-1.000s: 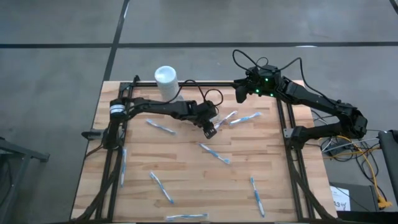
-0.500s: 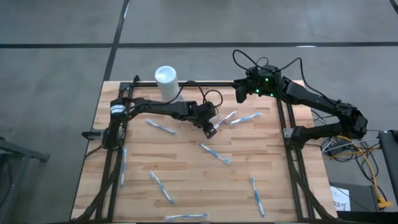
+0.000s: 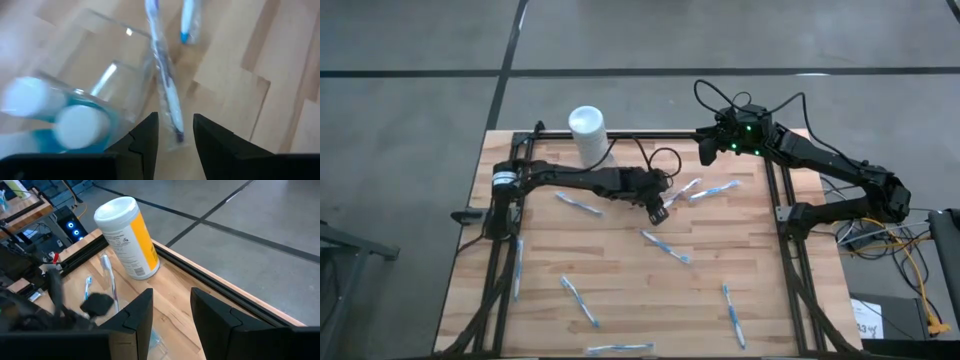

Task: Pick & Place toothbrushing station
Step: Put the violet toothbrush into the left of the transparent organizer

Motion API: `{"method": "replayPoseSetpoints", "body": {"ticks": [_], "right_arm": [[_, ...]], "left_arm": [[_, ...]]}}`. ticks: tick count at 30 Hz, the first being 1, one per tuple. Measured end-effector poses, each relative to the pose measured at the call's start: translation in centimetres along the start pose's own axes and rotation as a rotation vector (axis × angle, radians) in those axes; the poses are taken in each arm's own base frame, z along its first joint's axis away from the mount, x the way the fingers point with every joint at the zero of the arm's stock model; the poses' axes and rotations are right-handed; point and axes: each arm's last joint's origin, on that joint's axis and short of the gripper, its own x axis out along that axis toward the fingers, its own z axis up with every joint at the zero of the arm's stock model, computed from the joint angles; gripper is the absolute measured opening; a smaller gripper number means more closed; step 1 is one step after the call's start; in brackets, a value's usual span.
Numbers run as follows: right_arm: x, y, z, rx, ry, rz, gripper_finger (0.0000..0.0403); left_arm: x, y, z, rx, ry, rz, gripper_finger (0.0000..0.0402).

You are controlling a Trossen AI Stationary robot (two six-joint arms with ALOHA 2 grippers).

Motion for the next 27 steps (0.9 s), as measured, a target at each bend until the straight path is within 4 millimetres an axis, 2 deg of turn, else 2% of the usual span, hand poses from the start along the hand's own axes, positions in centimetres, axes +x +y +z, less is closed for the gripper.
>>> {"method": "replayPoseSetpoints", "body": {"ticks": [5, 10, 14, 19, 27], "right_arm": [[0.0, 0.0, 0.0, 0.000, 0.000, 0.000, 0.0128], [0.0, 0.0, 0.0, 0.000, 0.000, 0.000, 0.0128], [0.0, 0.0, 0.0, 0.000, 0.000, 0.000, 0.0128], [0.0, 0.0, 0.0, 0.000, 0.000, 0.000, 0.0128], [0.0, 0.0, 0.0, 0.000, 0.000, 0.000, 0.0128]], "left_arm": [[-2.3, 0.3, 0.6, -0.114, -0.021, 0.016, 0.0122], [-4.0, 0.3, 0.6, -0.474, -0.003, 0.021, 0.0122], [-4.4, -0.1, 0.3, -0.489, 0.010, 0.020, 0.0122], [-4.6, -1.6, -0.2, -0.492, 0.018, 0.003, 0.0122], [-4.9, -3.0, -0.8, -0.692, 0.006, 0.004, 0.0130]]}}
